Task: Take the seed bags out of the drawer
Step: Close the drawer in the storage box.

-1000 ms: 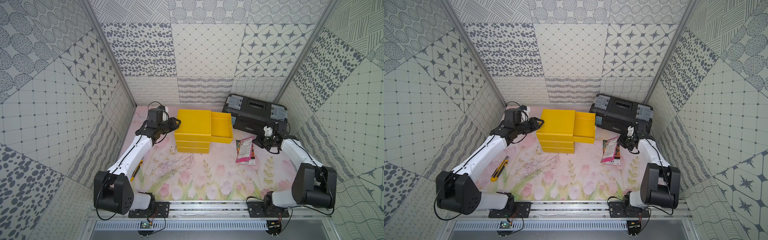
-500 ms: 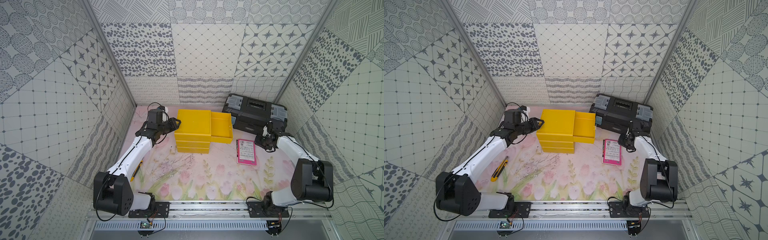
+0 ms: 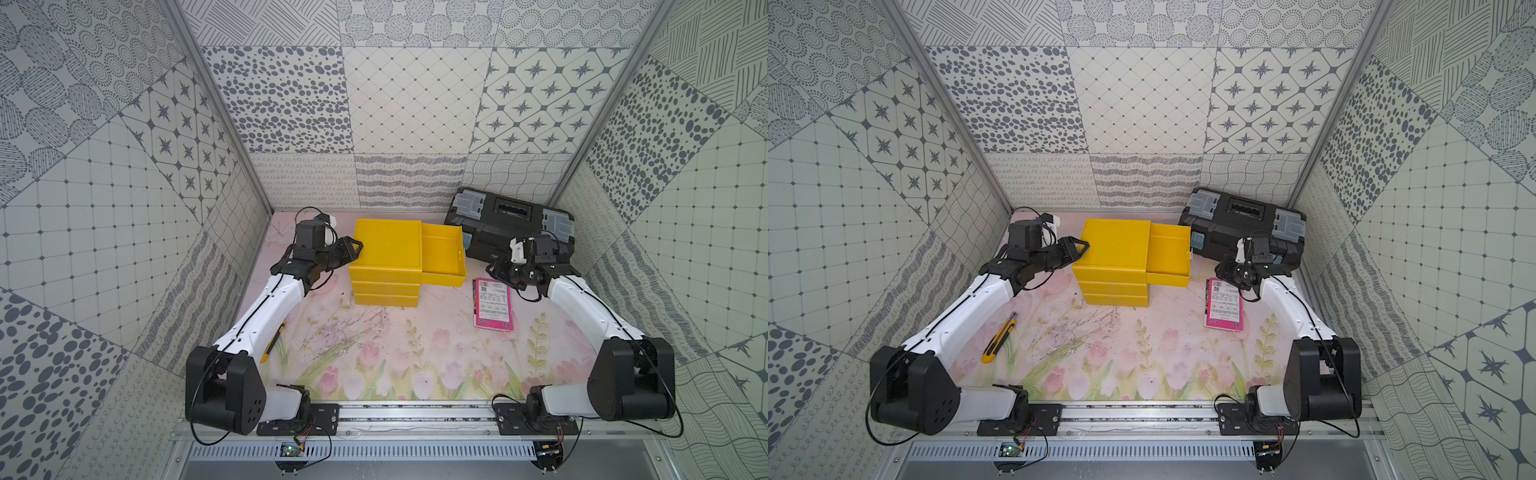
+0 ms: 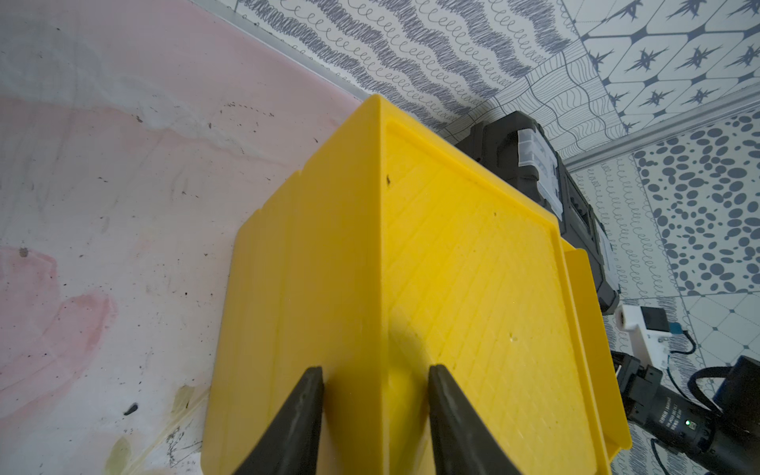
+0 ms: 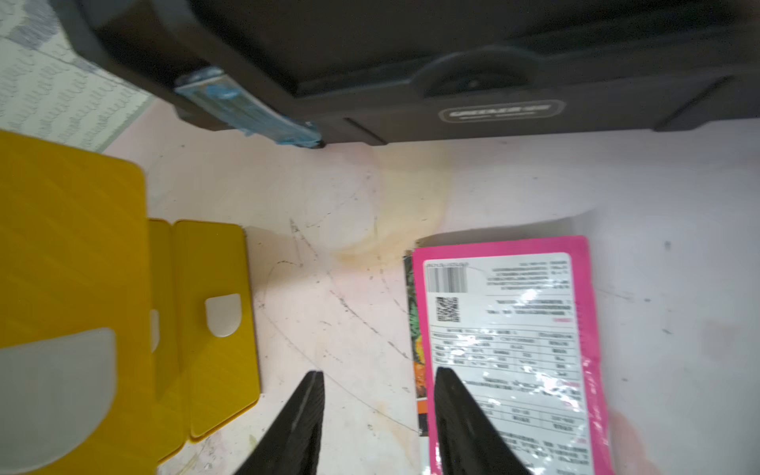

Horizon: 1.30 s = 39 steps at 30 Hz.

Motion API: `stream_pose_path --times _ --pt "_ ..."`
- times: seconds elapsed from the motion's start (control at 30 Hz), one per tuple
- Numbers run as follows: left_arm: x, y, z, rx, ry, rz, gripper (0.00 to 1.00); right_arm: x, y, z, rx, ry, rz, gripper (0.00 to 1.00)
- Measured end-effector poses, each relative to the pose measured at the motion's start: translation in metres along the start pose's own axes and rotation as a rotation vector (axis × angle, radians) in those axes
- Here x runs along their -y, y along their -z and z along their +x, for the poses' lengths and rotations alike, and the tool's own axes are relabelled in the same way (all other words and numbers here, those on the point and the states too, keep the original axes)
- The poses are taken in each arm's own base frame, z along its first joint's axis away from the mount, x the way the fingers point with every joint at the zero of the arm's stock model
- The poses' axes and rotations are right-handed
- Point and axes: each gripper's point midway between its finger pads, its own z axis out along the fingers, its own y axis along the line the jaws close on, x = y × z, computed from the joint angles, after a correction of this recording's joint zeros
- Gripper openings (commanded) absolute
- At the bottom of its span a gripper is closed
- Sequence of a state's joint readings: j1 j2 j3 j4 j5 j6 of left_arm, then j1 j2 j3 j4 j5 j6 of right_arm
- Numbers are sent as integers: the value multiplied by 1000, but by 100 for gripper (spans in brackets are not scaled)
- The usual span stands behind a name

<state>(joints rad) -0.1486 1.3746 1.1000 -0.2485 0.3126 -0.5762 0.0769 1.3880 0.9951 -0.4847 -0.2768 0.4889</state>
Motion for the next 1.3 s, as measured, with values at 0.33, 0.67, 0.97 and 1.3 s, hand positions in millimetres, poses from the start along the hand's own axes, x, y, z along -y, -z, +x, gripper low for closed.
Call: stream_pose_path --times 0.33,0.67,0.97,1.3 --pt "-1 4 4 -13 5 -7 44 -71 0 -11 9 28 -183 51" --pt "-1 5 5 -18 7 -10 44 -109 -10 -2 -29 45 -251 52" --pt "-1 7 6 -19 9 -15 44 -158 -31 16 -100 57 -352 52" --pt "-3 9 6 -15 9 -25 43 -182 -55 32 -164 32 -389 51"
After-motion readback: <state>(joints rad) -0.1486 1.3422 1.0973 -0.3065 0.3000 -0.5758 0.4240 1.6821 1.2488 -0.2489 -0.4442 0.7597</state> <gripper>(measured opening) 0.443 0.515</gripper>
